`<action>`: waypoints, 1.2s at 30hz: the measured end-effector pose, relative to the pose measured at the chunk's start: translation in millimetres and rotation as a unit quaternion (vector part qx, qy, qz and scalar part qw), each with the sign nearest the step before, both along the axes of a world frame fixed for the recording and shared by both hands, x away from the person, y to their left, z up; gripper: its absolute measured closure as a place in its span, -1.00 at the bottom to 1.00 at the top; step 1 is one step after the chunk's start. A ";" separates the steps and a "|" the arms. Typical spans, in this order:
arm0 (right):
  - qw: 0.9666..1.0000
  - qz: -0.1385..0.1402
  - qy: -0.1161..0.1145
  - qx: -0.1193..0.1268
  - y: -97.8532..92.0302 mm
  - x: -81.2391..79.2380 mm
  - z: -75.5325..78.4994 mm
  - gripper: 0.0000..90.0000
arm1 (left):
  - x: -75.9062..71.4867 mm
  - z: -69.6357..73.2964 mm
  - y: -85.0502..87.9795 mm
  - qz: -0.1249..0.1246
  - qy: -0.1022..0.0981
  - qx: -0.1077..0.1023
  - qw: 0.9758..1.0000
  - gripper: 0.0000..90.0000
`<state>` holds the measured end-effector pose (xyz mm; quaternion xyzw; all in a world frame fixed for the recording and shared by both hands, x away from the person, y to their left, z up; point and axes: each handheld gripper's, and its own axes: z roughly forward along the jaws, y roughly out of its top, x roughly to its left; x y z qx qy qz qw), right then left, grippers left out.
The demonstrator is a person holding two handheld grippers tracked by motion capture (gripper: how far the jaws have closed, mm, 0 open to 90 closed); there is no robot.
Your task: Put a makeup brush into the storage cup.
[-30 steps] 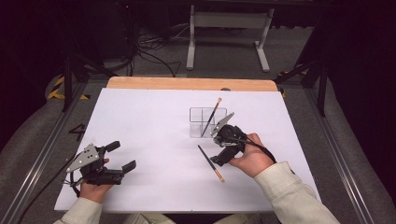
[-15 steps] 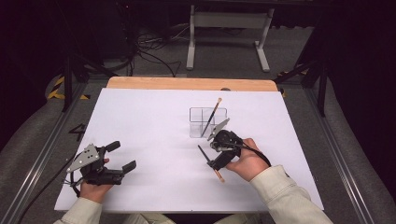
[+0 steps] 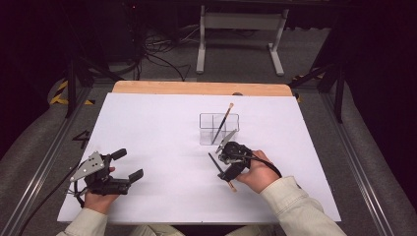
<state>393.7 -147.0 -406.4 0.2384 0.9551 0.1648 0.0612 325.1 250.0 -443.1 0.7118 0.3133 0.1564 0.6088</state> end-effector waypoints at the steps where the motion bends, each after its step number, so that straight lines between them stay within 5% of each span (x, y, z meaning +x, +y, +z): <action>1: 1.000 -0.001 0.000 -0.002 0.8 -0.3 -1.2 -0.35 | -0.3 0.2 0.2 0.001 0.000 -0.001 1.000 -0.99; 26: 0.998 -0.002 0.015 -0.057 10.9 -8.5 -16.2 0.37 | -0.6 0.7 -0.1 0.002 -0.001 0.000 1.000 -0.99; 36: 0.998 0.006 0.030 -0.056 13.3 -9.8 -16.2 0.66 | -0.8 0.7 -0.3 0.001 0.000 0.000 1.000 -0.99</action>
